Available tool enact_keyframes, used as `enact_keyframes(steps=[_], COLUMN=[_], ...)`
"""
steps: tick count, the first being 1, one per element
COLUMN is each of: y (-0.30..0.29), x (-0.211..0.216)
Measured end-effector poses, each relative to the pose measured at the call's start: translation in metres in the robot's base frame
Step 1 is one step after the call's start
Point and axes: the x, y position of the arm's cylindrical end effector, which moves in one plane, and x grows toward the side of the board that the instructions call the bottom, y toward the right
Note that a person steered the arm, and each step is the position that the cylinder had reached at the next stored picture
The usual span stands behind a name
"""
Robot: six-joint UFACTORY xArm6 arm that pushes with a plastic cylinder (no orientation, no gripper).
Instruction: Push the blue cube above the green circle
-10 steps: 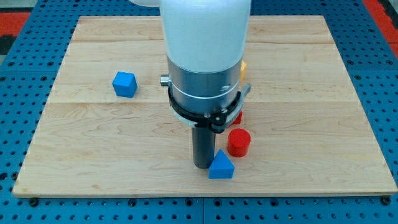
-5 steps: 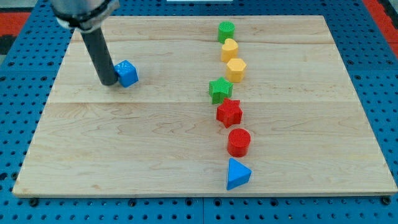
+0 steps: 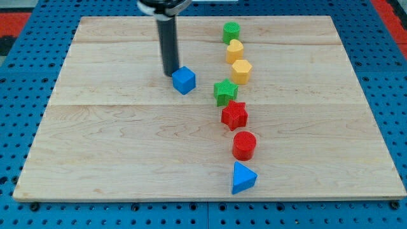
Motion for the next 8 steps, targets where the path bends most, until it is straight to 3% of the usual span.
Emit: enact_keyframes(steps=[1,2,3,4,5,6,8], y=[0.009,0.06,0.054,0.053,0.06,0.018,0.021], x=[0.057,0.034,-0.033,-0.034,0.01,0.009,-0.093])
